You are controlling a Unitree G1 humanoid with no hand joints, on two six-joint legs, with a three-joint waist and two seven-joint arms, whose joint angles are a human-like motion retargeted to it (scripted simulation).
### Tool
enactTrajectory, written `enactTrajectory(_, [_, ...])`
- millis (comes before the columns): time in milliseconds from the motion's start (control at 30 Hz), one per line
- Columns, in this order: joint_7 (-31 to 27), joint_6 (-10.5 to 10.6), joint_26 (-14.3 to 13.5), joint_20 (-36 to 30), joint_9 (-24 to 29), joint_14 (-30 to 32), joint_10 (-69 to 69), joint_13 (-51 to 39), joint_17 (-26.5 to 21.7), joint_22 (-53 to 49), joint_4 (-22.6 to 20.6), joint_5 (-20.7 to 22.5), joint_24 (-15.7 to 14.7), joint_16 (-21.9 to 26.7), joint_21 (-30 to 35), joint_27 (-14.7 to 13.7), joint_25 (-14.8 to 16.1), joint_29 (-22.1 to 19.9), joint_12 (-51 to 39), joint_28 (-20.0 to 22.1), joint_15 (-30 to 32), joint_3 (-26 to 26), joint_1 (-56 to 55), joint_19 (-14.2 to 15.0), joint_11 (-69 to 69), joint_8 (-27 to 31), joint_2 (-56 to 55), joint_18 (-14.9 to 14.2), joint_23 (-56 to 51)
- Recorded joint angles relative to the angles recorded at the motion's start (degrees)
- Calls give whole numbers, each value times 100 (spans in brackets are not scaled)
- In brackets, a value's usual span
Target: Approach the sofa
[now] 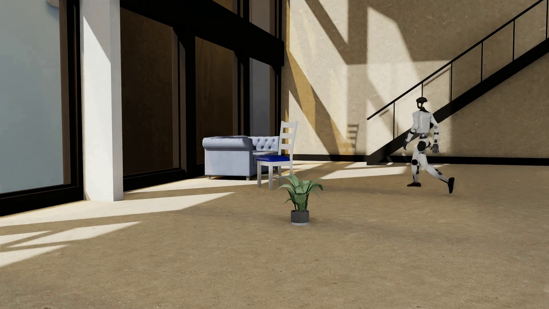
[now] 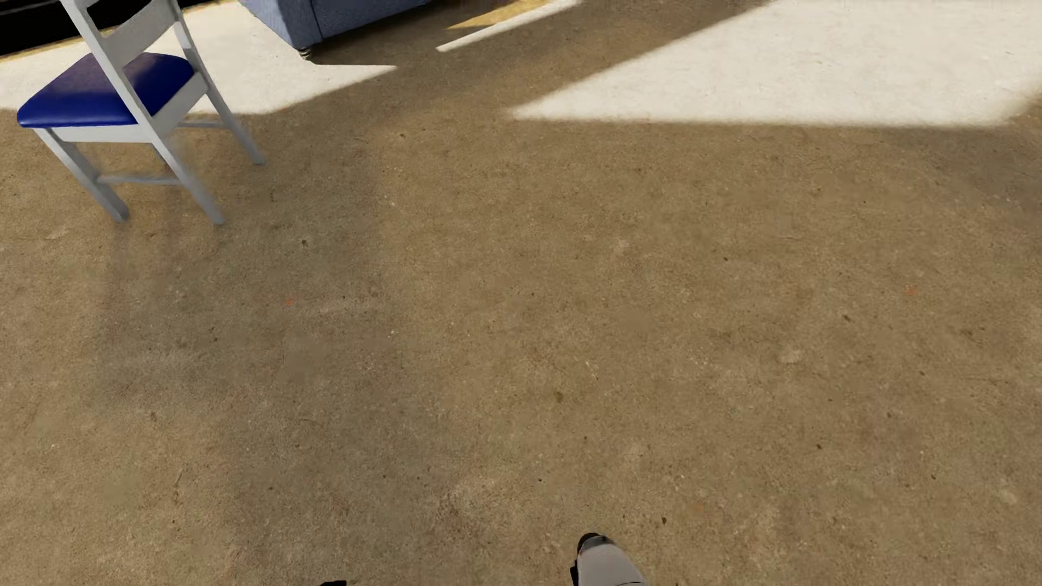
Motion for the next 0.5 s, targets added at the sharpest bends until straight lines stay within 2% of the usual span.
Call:
enactTrajectory(33, [0,99,0,-29,-114,802,788,-111,-25,453,91,250,0,-100,-51,0,0,0,96,0,811,182,-381,0,636,0,-158,0,108])
enactTrajectory(67, [0,184,0,-130,46,603,1923,-297,-94,903,136,526,0,-161,-50,0,0,0,116,0,806,356,-855,0,1180,0,100,0,158])
enactTrajectory(133, [0,109,0,-526,370,-2191,4080,-778,-194,1617,-24,917,0,-173,-190,0,0,0,45,0,376,782,-2156,0,867,0,1500,0,113])
enactTrajectory(167, [0,-55,0,-591,372,-3228,4443,-1002,-242,1782,-176,916,0,-128,-166,0,0,0,157,0,-20,1094,-2885,0,512,0,2213,0,27])
enactTrajectory(200, [0,-205,0,-714,547,-3753,4121,-1067,-409,1917,-310,817,0,-37,-124,0,0,0,272,0,-459,1463,-3241,0,66,0,3170,0,-472])
enactTrajectory(233, [0,-330,0,-653,556,-3898,3461,-1225,-477,2020,-337,720,0,33,-209,0,0,0,443,0,-932,1841,-3679,0,-346,0,3885,0,-694])
enactTrajectory(300, [0,-499,0,-456,548,-3700,1573,-1701,-538,2206,-266,500,0,166,-595,0,0,0,633,0,-1843,2381,-4437,0,-895,0,4969,0,-1035])
enactTrajectory(367, [0,-479,0,-334,387,-3418,-536,-2216,-653,2413,-44,439,0,220,-772,0,0,0,732,0,-2379,2813,-4842,0,-992,0,5579,0,-1404])
enactTrajectory(400, [0,-518,0,-246,349,-3548,-750,-2361,-682,2501,69,316,0,240,-893,0,0,0,803,0,-2420,2971,-5050,0,-938,0,5862,0,-1576])
enactTrajectory(433, [0,-578,0,-219,410,-3555,-387,-2395,-676,2565,145,80,0,261,-1008,0,0,0,866,0,-2247,3190,-5203,0,-770,0,6141,0,-1736])
enactTrajectory(467, [0,-660,0,-223,409,-3448,213,-2315,-592,2721,89,-119,0,250,-1118,0,0,0,929,0,-1793,3304,-5253,0,-393,0,6333,0,-1836])
enactTrajectory(500, [0,-804,0,-241,262,-3066,865,-2152,-444,2901,-6,-254,0,224,-1185,0,0,0,967,0,-908,3322,-5422,0,340,0,6160,0,-1833])
